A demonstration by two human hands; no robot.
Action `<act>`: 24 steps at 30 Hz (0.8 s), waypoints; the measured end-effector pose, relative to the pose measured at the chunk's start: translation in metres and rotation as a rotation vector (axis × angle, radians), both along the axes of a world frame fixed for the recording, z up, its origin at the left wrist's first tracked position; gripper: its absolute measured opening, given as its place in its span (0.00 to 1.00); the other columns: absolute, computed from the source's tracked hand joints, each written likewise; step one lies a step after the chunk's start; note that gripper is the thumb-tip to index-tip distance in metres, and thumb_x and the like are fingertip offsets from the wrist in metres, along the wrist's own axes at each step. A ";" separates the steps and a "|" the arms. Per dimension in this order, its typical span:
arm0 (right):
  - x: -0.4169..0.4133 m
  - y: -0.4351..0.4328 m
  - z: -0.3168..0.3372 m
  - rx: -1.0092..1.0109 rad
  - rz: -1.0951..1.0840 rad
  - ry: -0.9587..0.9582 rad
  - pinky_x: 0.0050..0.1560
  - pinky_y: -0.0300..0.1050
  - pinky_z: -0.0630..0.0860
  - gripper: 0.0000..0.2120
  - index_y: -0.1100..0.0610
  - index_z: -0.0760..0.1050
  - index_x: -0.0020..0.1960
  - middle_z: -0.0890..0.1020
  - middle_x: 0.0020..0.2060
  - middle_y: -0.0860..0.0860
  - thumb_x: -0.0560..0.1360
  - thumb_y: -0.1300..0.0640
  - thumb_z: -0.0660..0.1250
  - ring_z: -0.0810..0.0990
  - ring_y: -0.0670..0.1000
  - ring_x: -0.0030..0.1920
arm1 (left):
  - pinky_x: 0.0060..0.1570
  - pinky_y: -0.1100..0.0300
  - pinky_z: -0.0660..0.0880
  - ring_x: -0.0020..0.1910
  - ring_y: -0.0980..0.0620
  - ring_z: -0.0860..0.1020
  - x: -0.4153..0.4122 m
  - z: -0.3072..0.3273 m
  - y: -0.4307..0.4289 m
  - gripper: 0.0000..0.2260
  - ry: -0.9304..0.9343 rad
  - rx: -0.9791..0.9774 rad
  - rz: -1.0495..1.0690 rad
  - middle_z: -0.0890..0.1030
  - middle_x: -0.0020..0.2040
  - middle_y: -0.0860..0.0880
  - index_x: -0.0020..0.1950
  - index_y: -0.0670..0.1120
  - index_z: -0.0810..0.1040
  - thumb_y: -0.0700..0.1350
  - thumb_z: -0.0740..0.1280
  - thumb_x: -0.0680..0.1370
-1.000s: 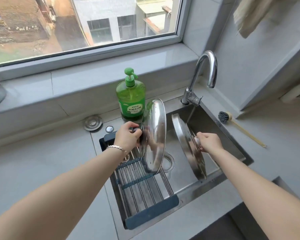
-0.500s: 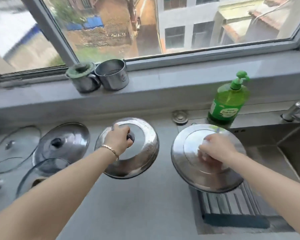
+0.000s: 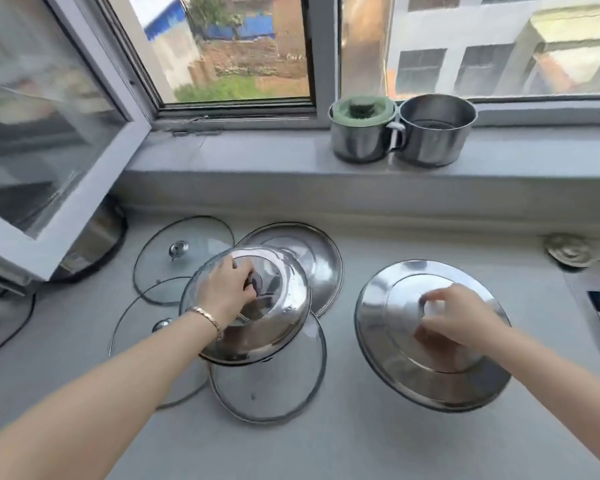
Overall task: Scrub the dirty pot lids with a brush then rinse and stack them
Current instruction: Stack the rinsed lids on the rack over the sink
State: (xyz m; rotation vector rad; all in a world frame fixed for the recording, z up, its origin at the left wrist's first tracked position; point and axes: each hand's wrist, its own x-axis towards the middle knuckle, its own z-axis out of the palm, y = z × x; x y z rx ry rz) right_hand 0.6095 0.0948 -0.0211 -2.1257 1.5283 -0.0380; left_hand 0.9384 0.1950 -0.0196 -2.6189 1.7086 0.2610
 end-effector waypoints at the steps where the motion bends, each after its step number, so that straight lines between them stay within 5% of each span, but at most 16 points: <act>1: 0.016 0.003 0.001 0.009 -0.015 0.009 0.46 0.48 0.74 0.09 0.61 0.82 0.46 0.83 0.41 0.58 0.67 0.61 0.69 0.78 0.59 0.47 | 0.49 0.51 0.71 0.52 0.42 0.73 0.016 -0.002 0.000 0.11 0.004 -0.002 0.001 0.70 0.59 0.43 0.58 0.45 0.73 0.45 0.64 0.76; 4: 0.051 0.013 0.005 0.035 -0.055 0.011 0.33 0.39 0.68 0.06 0.58 0.82 0.43 0.77 0.27 0.51 0.67 0.61 0.70 0.73 0.49 0.32 | 0.49 0.52 0.72 0.53 0.42 0.74 0.055 -0.014 -0.006 0.12 0.022 0.039 0.004 0.69 0.59 0.43 0.59 0.45 0.72 0.45 0.64 0.76; 7: 0.077 0.018 0.010 0.055 -0.069 0.012 0.27 0.33 0.62 0.06 0.55 0.82 0.43 0.71 0.22 0.46 0.66 0.60 0.70 0.68 0.44 0.27 | 0.48 0.53 0.71 0.52 0.41 0.74 0.077 -0.030 -0.011 0.14 0.037 0.087 -0.008 0.69 0.56 0.42 0.60 0.44 0.72 0.45 0.64 0.76; 13: 0.103 0.019 0.017 0.067 -0.093 0.024 0.30 0.30 0.65 0.08 0.56 0.82 0.45 0.79 0.30 0.54 0.66 0.60 0.70 0.73 0.52 0.35 | 0.46 0.53 0.72 0.52 0.41 0.75 0.094 -0.046 -0.021 0.14 -0.005 0.129 -0.015 0.69 0.59 0.40 0.61 0.45 0.70 0.44 0.63 0.76; 17: 0.108 0.019 0.019 0.043 -0.100 0.034 0.34 0.24 0.66 0.11 0.56 0.81 0.50 0.71 0.28 0.43 0.68 0.60 0.69 0.69 0.44 0.31 | 0.47 0.54 0.73 0.51 0.40 0.76 0.103 -0.049 -0.022 0.13 -0.030 0.118 -0.029 0.69 0.58 0.40 0.60 0.45 0.70 0.44 0.63 0.76; 24: 0.108 0.022 0.018 0.052 -0.123 0.037 0.32 0.25 0.66 0.09 0.58 0.82 0.47 0.71 0.27 0.44 0.67 0.61 0.69 0.69 0.43 0.30 | 0.45 0.52 0.73 0.49 0.40 0.75 0.106 -0.050 -0.018 0.14 -0.022 0.114 -0.047 0.69 0.57 0.40 0.60 0.45 0.70 0.42 0.63 0.76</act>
